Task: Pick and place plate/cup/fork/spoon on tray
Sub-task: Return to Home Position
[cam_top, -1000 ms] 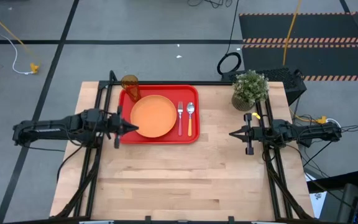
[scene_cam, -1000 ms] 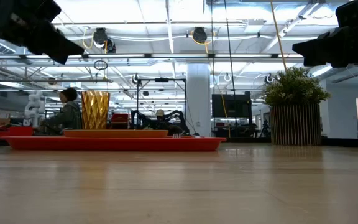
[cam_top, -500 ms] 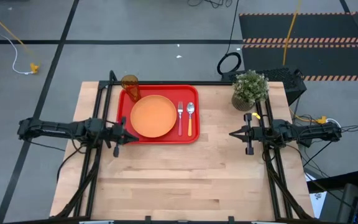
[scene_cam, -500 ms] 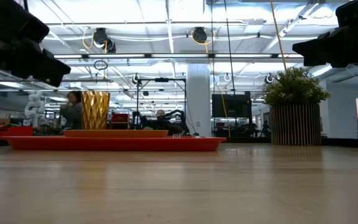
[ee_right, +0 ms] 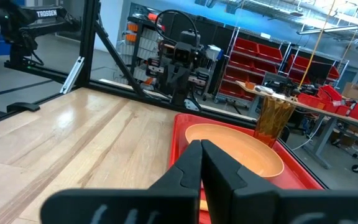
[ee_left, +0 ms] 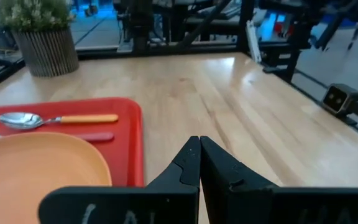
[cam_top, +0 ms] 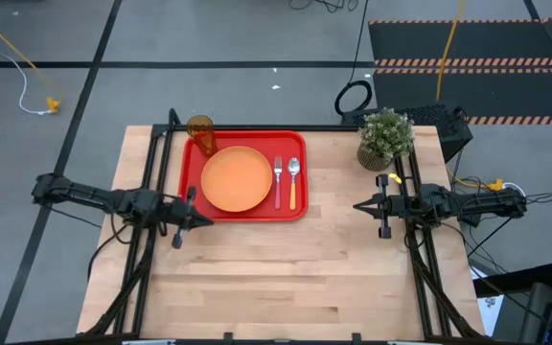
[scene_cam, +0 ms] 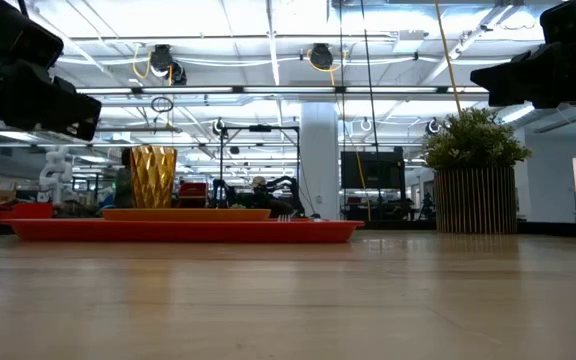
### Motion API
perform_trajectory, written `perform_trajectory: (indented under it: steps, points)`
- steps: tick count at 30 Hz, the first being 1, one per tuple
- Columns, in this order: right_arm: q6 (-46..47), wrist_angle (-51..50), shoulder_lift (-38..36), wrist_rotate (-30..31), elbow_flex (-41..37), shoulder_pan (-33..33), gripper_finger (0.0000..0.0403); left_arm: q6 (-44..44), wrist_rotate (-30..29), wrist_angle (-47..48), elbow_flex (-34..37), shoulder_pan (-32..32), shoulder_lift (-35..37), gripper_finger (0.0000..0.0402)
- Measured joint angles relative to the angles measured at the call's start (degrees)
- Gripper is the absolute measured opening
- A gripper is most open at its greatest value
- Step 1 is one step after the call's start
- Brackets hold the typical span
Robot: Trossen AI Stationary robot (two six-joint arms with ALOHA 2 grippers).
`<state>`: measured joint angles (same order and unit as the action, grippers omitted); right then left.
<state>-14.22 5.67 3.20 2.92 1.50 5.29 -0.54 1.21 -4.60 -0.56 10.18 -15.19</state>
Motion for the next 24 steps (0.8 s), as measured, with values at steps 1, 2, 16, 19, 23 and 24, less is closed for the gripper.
perform_trajectory:
  steps: [1, 2, 16, 19, 23, 24]
  points:
    - [0.00, 0.00, 0.00, 0.00, 0.01, 0.00, 0.0000, -0.06, -0.07, 0.00, 0.00, 0.29, 0.56, 0.0000]
    - [0.00, 0.00, 0.00, 0.00, 0.02, -0.02, 0.0000, -0.43, -0.07, 0.00, 0.00, 0.51, 1.33, 0.0000]
    - [0.00, 0.00, 0.00, 0.00, 0.00, -0.02, 0.0000, -4.44, 3.67, 3.18, -0.02, -2.23, 15.14, 0.0000]
    - [0.00, 0.00, 0.00, 0.00, 0.02, 0.01, 0.0000, -4.98, 3.49, 2.68, -0.07, -4.22, 15.05, 0.0000]
    - [0.00, 0.00, 0.00, 0.00, 0.00, 0.00, 0.0000, -5.03, 3.34, 3.32, -0.07, -6.75, 15.03, 0.0001]
    - [0.00, 0.00, -0.02, 0.00, 0.01, 0.01, 0.0000, -5.01, 3.32, 3.26, -0.07, -7.27, 15.05, 0.0001]
